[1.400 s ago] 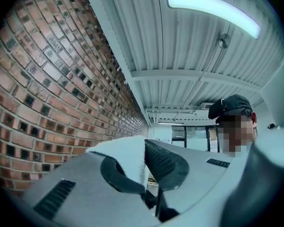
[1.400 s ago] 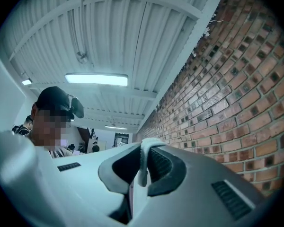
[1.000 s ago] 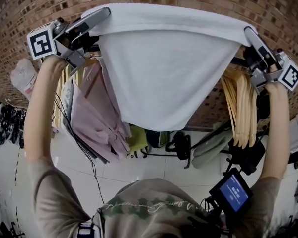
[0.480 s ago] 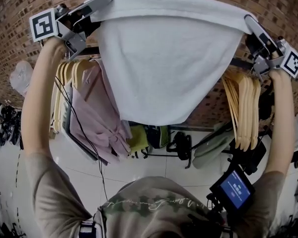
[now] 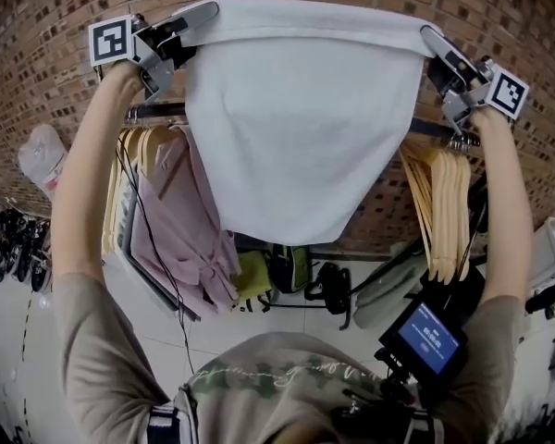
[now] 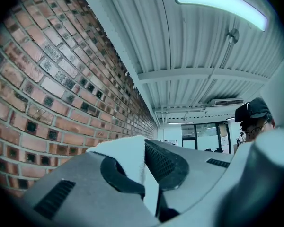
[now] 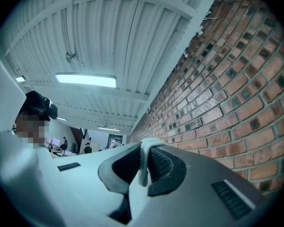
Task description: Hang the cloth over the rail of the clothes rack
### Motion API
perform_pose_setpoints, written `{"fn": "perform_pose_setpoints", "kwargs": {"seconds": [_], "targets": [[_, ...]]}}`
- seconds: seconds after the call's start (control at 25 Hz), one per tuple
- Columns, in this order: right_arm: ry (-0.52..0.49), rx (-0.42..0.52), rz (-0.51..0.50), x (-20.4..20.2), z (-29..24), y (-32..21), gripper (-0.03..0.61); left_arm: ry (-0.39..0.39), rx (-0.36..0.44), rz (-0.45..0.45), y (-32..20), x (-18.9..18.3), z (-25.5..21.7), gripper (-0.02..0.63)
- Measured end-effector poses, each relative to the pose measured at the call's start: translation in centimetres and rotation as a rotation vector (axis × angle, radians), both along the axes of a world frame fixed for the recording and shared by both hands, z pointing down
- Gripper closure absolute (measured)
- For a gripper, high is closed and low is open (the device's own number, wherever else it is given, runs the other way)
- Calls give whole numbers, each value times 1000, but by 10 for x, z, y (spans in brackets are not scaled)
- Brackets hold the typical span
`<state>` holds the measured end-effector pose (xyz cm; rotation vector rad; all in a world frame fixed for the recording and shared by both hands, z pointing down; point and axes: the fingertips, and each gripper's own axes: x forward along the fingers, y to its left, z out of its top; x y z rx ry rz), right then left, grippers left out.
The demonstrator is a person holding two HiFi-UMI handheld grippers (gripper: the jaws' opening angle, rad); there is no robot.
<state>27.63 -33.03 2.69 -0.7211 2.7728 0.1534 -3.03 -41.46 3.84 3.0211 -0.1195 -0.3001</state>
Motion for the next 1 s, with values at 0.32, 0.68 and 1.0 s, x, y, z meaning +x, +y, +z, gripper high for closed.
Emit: {"fn": "perform_pose_setpoints", "kwargs": {"seconds": [0.32,0.68,1.0], "targets": [[25,-9,42,3,-4,-23,560,10,-55,-29,-31,7,-3,598],[-21,-20,76,3,-7,-47,560,44,-93,-124,-57,0,-2,598],[-26,-63,75,5,11,-68,560,-55,-71,-205,-83,11,26,598]]}}
